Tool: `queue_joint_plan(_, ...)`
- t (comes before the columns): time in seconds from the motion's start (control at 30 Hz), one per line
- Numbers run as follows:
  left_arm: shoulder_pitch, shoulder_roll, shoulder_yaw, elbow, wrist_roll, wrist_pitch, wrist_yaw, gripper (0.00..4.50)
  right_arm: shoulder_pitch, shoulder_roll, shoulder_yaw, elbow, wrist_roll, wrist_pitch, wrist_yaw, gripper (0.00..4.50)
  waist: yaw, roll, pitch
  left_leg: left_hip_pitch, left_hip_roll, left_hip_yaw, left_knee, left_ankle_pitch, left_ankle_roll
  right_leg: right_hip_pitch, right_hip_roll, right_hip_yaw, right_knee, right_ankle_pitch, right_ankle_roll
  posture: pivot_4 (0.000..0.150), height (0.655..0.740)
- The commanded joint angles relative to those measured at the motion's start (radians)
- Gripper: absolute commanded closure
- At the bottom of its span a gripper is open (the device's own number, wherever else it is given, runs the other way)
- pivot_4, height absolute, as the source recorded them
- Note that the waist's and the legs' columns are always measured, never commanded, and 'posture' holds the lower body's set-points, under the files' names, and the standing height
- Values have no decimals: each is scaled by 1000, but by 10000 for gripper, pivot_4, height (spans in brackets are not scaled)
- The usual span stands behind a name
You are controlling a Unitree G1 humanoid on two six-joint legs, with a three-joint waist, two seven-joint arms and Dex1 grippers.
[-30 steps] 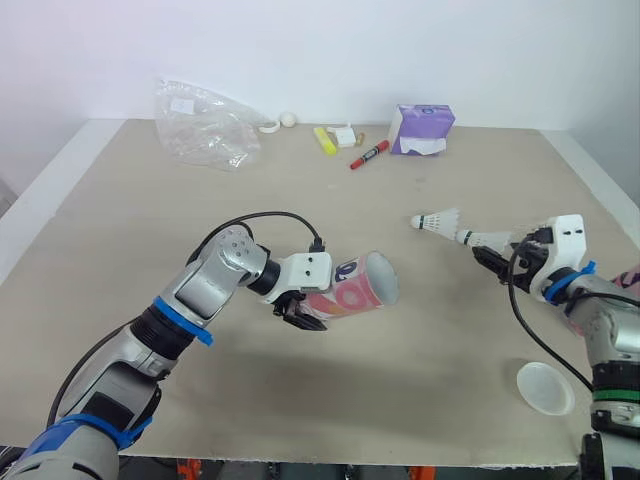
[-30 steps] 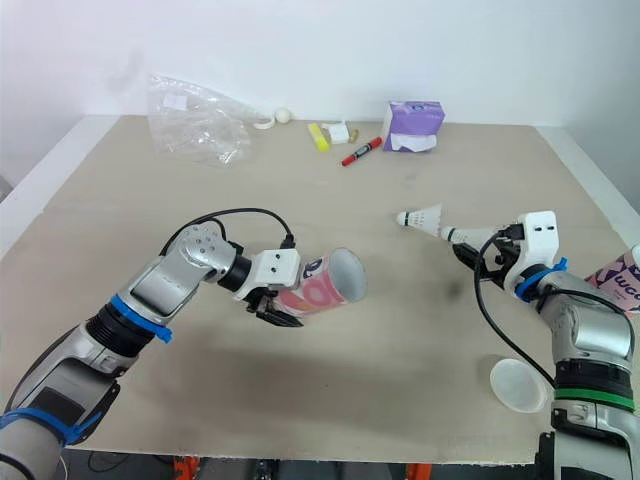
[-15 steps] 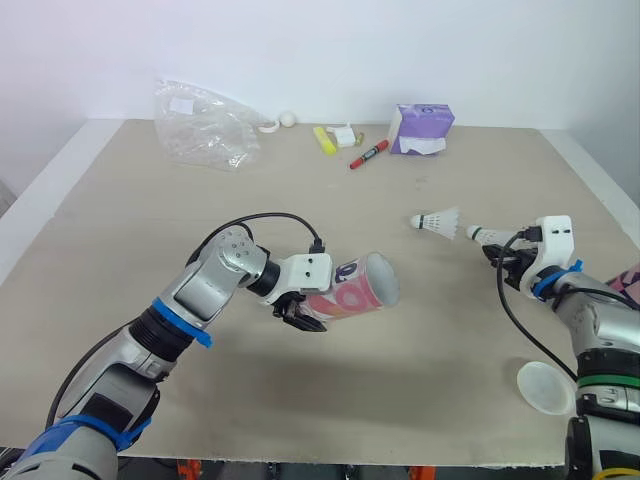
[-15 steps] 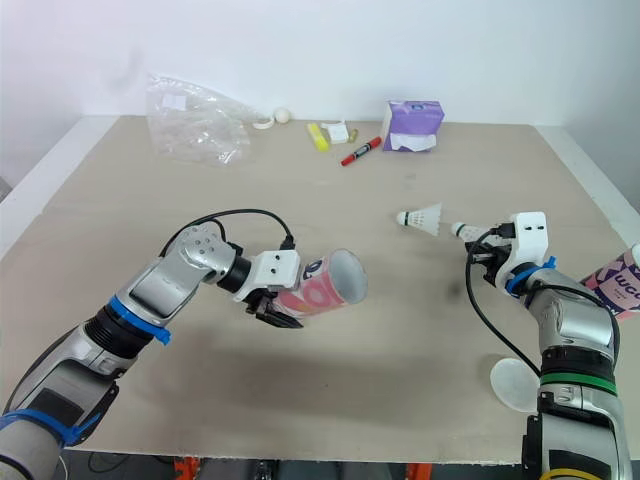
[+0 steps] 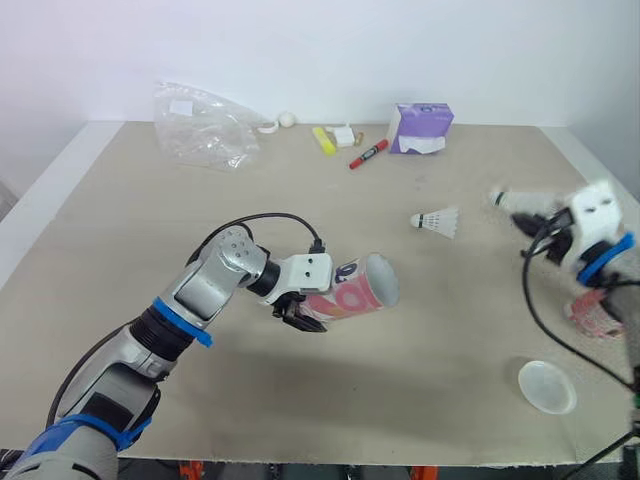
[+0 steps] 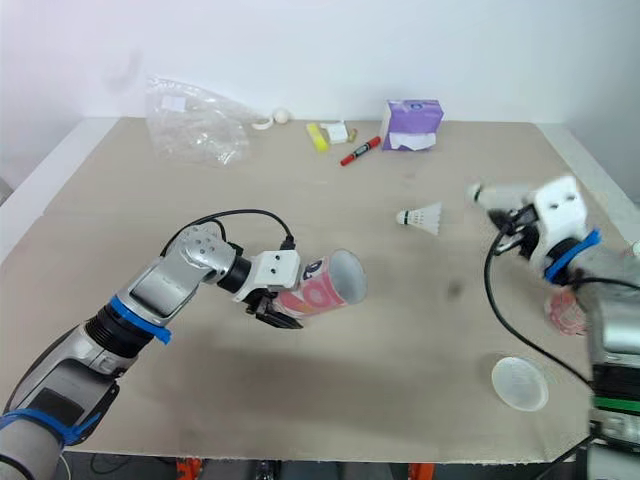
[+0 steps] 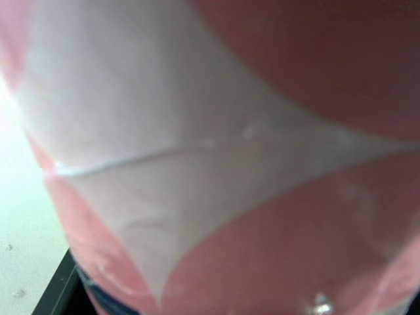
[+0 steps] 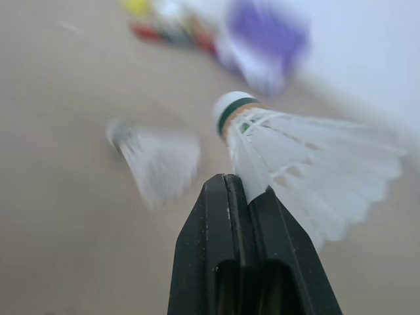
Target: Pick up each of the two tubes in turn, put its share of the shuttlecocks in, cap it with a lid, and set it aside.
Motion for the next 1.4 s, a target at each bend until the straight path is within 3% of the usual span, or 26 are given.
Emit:
queue_joint_plan(0.03,-24,-3,-5,19,-3,10,-11,15379,18,-119,-1,-291,77,-21,188,44832,1,0,0,0,1,0,0,0,0,0,1,0,0,-1,1,1500,7400)
queue_joint_plan(0.1,-45,-5,-8,39,5,23,-14,15379,47,-189,10,-413,92,-34,278,44832,1,-1,0,0,1,-1,0,0,0,0,1,-1,0,-1,1,1500,7400)
queue_joint_plan(0.27,-72,-14,-11,66,14,38,-2,15379,99,-237,3,-515,100,-51,358,44832,2,-7,2,-1,0,-1,1,0,0,1,0,0,-1,-3,4,1500,7400)
queue_joint_plan(0.4,-85,-24,-13,77,32,47,20,15379,70,-222,30,-550,118,-44,360,44832,2,-7,2,-1,-1,0,2,0,0,1,-2,1,-1,0,4,1500,7400)
queue_joint_plan(0.8,-78,-43,-23,48,46,66,49,15379,-20,-136,243,-510,-19,-117,341,44832,4,-8,2,-1,-1,-1,3,0,0,1,-2,0,-1,1,1,1500,7400)
queue_joint_plan(0.97,-65,-37,-24,40,49,68,58,15379,-11,-112,132,-518,197,99,329,27145,4,-8,2,-1,-1,-1,3,0,0,1,-2,0,0,1,0,1500,7400)
queue_joint_plan(1.0,-63,-36,-24,41,50,67,59,15379,-11,-101,99,-512,257,164,311,20997,4,-8,2,-1,-1,-1,3,0,1,1,-2,0,-1,1,0,1500,7400)
queue_joint_plan(1.17,-62,-34,-25,41,50,66,61,15379,-9,-48,-36,-415,463,427,205,264,5,-8,2,-2,-1,-2,3,0,1,1,-2,-1,0,1,-1,1500,7400)
queue_joint_plan(1.23,-62,-33,-26,41,50,65,61,15379,-13,-5,-70,-346,484,482,134,264,4,-8,2,-1,-1,-1,3,0,1,1,-2,-1,-1,2,-1,1500,7400)
queue_joint_plan(1.4,-58,-33,-31,44,52,56,64,15379,-28,146,-24,-62,299,390,-68,264,3,-9,1,-1,-1,-1,3,1,1,1,-2,0,0,3,-1,1500,7400)
